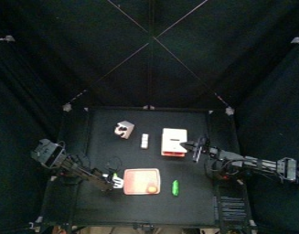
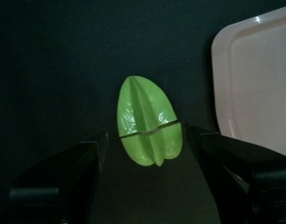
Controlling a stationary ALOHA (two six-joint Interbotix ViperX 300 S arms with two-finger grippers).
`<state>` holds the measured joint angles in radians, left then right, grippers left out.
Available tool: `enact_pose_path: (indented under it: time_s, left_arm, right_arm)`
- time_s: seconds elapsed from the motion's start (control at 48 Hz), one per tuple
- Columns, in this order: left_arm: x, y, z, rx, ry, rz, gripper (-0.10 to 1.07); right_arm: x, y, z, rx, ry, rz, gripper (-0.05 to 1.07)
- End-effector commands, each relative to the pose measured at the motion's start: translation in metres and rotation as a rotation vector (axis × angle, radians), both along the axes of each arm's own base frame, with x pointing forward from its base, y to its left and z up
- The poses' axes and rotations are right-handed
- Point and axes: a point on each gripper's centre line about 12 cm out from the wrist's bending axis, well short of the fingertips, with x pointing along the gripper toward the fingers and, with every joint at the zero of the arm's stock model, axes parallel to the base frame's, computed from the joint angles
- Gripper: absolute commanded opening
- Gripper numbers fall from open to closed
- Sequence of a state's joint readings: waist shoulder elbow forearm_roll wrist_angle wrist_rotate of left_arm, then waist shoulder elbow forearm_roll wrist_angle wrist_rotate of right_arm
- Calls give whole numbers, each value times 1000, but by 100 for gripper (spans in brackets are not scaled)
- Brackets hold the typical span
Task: Put starfruit left of plate
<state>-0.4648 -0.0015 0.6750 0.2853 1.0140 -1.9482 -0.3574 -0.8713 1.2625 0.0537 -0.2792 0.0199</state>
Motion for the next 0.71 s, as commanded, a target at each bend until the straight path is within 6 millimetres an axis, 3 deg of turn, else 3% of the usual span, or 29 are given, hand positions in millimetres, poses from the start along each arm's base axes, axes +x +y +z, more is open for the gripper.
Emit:
enact_pose_path:
  time_s: [0.0,0.438,0.688]
  left_arm:
    - [3,0,7,-7,-24,1,101]
    - [3,0,7,-6,-24,-3,101]
    - [3,0,24,-27,-68,-10,101]
  right_arm:
    - [3,-2,7,-5,-18,-4,1]
    - [3,-2,7,-5,-18,-4,1]
    - [3,-3,12,63,-60,-23,1]
